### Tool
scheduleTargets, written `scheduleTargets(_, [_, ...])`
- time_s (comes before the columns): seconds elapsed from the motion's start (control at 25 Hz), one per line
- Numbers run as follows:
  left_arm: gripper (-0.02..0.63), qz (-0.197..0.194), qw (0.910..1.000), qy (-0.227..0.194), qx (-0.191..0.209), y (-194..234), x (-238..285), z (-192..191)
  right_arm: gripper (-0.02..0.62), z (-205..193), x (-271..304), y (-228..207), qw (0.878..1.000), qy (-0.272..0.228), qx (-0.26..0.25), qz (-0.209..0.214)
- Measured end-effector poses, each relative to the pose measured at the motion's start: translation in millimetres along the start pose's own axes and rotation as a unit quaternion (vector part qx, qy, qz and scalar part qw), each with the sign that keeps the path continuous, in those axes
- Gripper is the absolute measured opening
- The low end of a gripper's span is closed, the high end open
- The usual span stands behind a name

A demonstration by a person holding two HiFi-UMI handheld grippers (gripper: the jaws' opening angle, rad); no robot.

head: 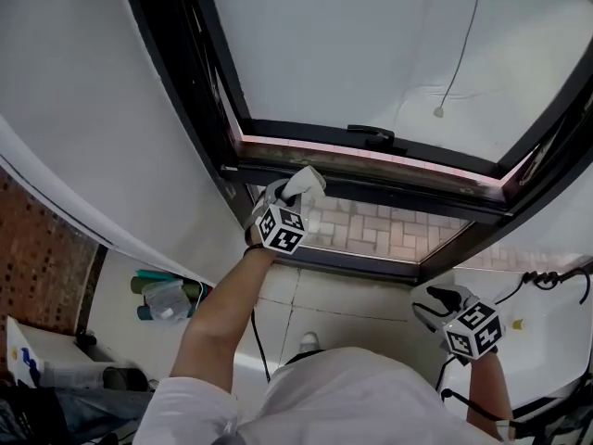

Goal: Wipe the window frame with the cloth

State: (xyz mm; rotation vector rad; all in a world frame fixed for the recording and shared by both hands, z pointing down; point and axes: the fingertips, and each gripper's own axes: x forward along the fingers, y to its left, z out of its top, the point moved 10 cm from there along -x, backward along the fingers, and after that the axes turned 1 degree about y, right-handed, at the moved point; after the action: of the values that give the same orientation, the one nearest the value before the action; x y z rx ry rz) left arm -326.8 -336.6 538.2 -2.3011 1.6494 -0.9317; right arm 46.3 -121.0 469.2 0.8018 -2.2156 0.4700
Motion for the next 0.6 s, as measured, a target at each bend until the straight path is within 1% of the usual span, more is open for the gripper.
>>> scheduleTargets(0.16, [0.097, 0.017, 0.9992, 0.018, 0.031, 38, -9, -22, 0.195, 14, 17, 13, 1.0, -0.004, -0.003, 0.008])
scheduleTargets(0.28, [0.097, 0.024, 0.9969, 0.032, 0.067, 62, -14, -33, 0.195, 19, 27, 21, 1.0, -0.005, -0.002, 0.013])
scheduleTargets(0.4, [0.097, 0.026, 0.994, 0.045, 0.096, 79, -17, -42, 0.195, 22, 34, 27, 1.0, -0.006, 0.001, 0.013])
scheduleTargets(0.6, [0.098, 0.028, 0.9898, 0.063, 0.125, 97, -21, -48, 0.195, 22, 43, 36, 1.0, -0.009, 0.007, 0.013])
